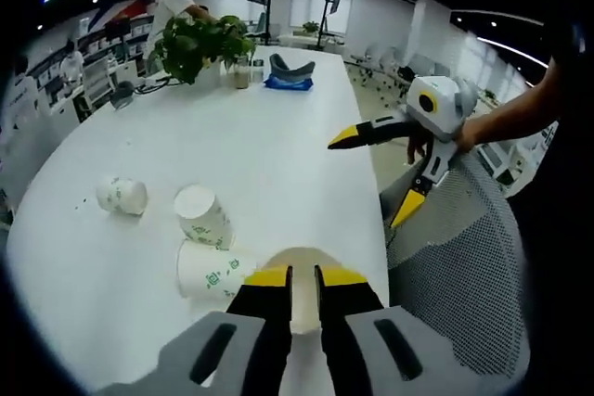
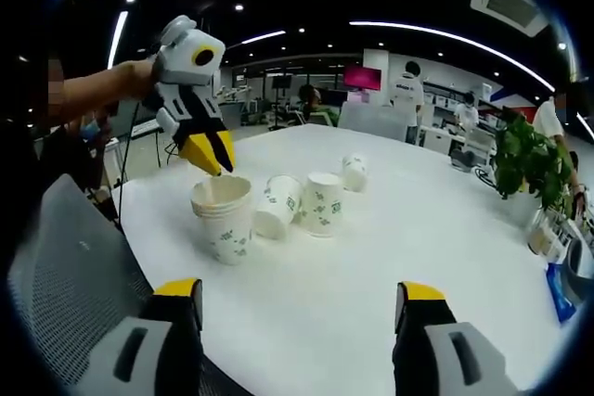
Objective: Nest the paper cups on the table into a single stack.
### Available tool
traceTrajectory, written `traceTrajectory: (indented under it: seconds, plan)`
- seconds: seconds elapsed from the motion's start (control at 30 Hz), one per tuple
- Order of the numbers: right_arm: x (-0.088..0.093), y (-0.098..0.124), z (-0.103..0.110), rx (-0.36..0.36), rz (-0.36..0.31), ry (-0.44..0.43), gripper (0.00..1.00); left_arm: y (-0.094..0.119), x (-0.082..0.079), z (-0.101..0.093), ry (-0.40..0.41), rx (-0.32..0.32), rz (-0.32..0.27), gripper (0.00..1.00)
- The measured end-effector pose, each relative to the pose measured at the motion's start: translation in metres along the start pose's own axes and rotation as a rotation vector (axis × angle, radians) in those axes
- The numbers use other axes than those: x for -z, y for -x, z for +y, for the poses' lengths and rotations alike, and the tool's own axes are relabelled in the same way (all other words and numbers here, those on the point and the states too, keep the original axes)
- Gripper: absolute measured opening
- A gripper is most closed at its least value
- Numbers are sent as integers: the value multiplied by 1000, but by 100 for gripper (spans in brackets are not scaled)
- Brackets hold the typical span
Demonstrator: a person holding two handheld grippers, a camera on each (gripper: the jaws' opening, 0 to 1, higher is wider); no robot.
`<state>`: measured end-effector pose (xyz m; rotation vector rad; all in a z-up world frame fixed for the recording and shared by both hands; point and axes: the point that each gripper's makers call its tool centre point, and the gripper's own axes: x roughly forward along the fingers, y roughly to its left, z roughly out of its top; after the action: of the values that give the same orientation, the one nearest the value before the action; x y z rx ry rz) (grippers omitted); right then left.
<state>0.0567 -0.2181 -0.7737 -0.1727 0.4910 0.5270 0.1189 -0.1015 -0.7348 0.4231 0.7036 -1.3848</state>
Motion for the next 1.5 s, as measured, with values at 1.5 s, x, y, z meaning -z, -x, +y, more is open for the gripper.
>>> traceTrajectory:
  seconds: [1.5]
  plan:
    - [5, -1, -4, 6, 5, -4, 87, -35, 16, 115, 268, -22, -73, 9]
